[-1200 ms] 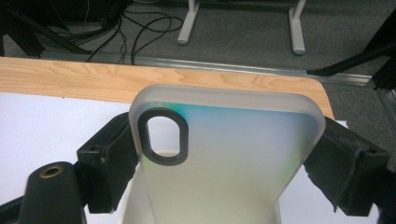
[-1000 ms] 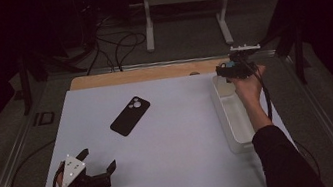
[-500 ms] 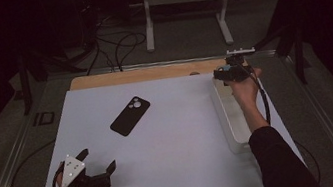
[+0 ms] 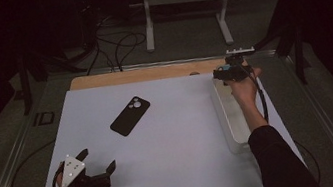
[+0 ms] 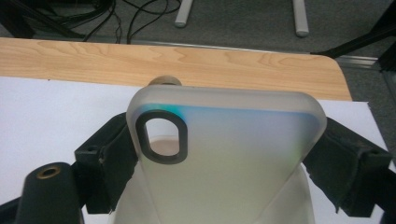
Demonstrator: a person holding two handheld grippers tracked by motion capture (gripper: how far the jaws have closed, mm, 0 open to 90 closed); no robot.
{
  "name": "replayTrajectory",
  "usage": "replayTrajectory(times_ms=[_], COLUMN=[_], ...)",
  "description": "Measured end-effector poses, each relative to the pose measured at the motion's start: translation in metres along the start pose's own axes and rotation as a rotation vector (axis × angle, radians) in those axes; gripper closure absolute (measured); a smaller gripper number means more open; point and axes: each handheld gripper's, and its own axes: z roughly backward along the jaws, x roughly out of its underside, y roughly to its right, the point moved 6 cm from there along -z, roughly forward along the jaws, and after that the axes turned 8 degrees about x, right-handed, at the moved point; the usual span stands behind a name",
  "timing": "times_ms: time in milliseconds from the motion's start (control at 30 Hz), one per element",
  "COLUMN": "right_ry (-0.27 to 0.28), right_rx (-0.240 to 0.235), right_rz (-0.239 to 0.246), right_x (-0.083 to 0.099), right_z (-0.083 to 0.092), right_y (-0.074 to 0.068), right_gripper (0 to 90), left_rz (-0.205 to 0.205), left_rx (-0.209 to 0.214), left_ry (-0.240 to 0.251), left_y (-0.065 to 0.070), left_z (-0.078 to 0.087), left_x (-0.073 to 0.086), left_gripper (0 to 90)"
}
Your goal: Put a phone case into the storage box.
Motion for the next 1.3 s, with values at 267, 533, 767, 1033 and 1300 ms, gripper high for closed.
replayTrajectory(times_ms=[267, 533, 767, 1033, 1300], right_ry=[-0.012, -0.01, -0.009, 0.013, 0.031], right_rx=[0.0, -0.007, -0.015, -0.039, -0.037], right_rz=[-0.017, -0.018, -0.011, -0.007, 0.004], right_x=[-0.001, -0.005, -0.006, -0.009, -0.011], right_z=[-0.005, -0.005, -0.005, 0.001, 0.01], right_y=[0.001, 0.001, 0.001, 0.003, 0.007], right_gripper=[10.3, 9.8, 9.7, 8.4, 8.5], left_rz=[-0.003, -0.002, 0.001, -0.001, 0.003], left_rx=[-0.001, -0.001, -0.001, -0.001, -0.002], left_ry=[-0.003, -0.004, -0.001, -0.003, 0.001], left_y=[0.0, 0.0, 0.0, 0.0, 0.0], left_z=[0.0, 0.0, 0.001, 0.0, 0.001], left_x=[0.0, 0.0, 0.0, 0.0, 0.0], left_gripper=[0.2, 0.2, 0.2, 0.3, 0.3])
